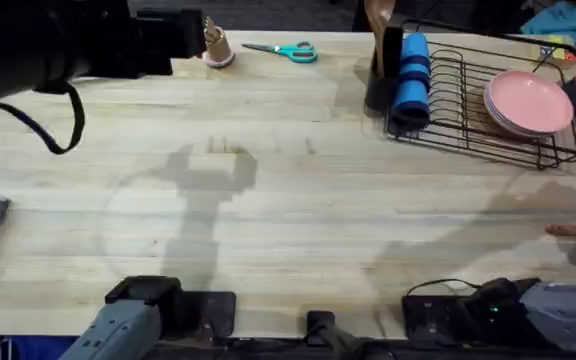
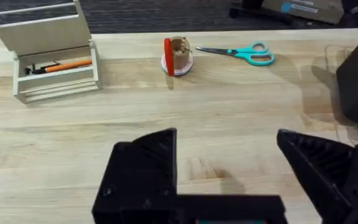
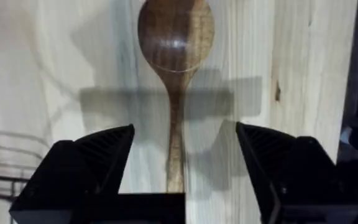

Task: Pick up the spoon on the table one by one and put them onto the rack

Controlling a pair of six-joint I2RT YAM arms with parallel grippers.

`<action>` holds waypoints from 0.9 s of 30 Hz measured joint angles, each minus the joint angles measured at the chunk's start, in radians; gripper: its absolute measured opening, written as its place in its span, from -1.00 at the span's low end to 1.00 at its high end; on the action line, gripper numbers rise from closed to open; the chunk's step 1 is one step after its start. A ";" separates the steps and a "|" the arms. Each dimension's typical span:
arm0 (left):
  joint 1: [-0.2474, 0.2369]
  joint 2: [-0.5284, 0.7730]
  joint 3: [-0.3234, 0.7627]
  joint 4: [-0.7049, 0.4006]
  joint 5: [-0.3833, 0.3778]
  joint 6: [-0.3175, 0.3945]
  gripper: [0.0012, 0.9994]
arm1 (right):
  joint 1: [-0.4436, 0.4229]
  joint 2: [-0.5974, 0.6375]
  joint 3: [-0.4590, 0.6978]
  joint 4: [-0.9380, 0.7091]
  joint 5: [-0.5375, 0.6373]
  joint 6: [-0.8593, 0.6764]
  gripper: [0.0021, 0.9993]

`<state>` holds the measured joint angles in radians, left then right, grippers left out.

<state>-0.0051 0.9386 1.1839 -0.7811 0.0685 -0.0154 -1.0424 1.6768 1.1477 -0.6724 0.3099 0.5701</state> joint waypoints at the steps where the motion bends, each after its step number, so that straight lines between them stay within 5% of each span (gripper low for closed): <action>1: 0.000 0.000 0.000 0.000 0.000 0.000 0.99 | 0.000 0.015 0.000 0.000 0.000 0.000 0.99; 20: 0.000 0.000 0.000 0.000 0.000 0.000 0.99 | -0.002 0.114 0.015 0.044 0.000 0.003 0.99; 27: 0.000 0.000 0.000 0.000 0.000 0.000 0.99 | -0.002 0.130 0.030 0.044 -0.009 0.003 0.82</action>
<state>-0.0051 0.9386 1.1839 -0.7807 0.0685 -0.0153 -1.0439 1.8073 1.1773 -0.6283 0.3008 0.5728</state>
